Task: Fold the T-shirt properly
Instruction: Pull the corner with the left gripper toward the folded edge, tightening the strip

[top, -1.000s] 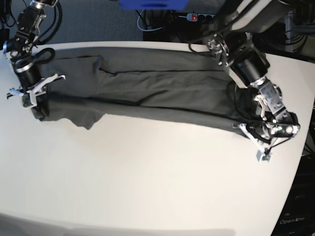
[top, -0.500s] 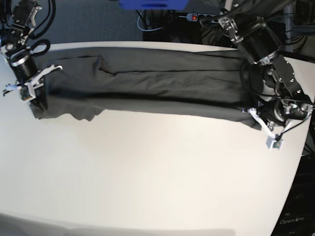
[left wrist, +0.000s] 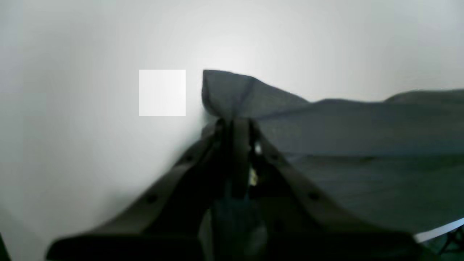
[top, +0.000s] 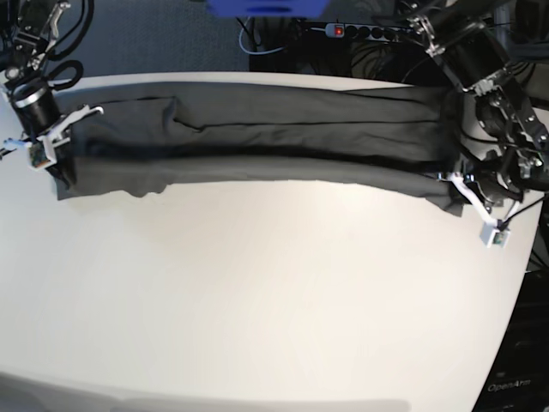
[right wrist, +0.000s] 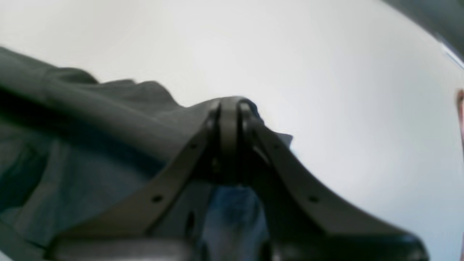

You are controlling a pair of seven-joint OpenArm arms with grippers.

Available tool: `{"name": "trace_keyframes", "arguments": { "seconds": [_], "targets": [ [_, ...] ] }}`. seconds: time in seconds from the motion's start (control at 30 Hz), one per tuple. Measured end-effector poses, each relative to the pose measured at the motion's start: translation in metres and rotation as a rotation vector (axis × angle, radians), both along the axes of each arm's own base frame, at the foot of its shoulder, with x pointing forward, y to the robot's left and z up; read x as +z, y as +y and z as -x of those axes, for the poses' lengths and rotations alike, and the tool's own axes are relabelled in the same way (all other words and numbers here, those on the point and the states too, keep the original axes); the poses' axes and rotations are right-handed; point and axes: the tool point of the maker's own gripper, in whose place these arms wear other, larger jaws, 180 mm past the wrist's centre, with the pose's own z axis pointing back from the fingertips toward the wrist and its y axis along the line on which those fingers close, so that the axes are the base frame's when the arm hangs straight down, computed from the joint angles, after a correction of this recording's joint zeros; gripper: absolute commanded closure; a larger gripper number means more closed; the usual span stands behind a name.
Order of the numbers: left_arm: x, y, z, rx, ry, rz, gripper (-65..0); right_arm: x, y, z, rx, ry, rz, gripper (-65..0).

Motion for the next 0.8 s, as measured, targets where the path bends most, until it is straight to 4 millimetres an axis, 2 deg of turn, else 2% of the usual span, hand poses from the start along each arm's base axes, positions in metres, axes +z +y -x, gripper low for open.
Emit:
{"name": "trace_keyframes", "arguments": {
  "seconds": [0.2,0.3,0.43,0.53,0.67,0.8],
  "targets": [
    [-0.005,0.002,0.011,0.008,0.008,0.023,-2.5,-0.007,-0.005,0.013,-0.013,0.033,0.005,-0.9],
    [0.000,0.003,0.012,0.005,-0.005,0.006,-2.5,-0.001,-0.001,0.016,0.006,-0.002,-0.006,-0.9],
    [0.006,0.001,0.013,-0.004,-0.023,-0.006,-2.5,-0.010,0.000,0.031,0.007,0.035,-0.009,-0.9],
    [0.005,0.002,0.016,-0.005,-0.020,-0.012,-2.5,-0.008,0.000,0.030,0.011,0.022,-0.009,-0.9],
    [-0.003,0.000,0.028,-0.009,0.010,-0.008,-2.5,-0.006,-0.013,0.040,-0.045,0.019,-0.010,-0.9],
    [-0.007,-0.007,0.035,-0.023,0.010,0.037,-2.5,-0.007,-0.016,0.044,-0.057,0.025,-0.008,-0.9]
  ]
}}
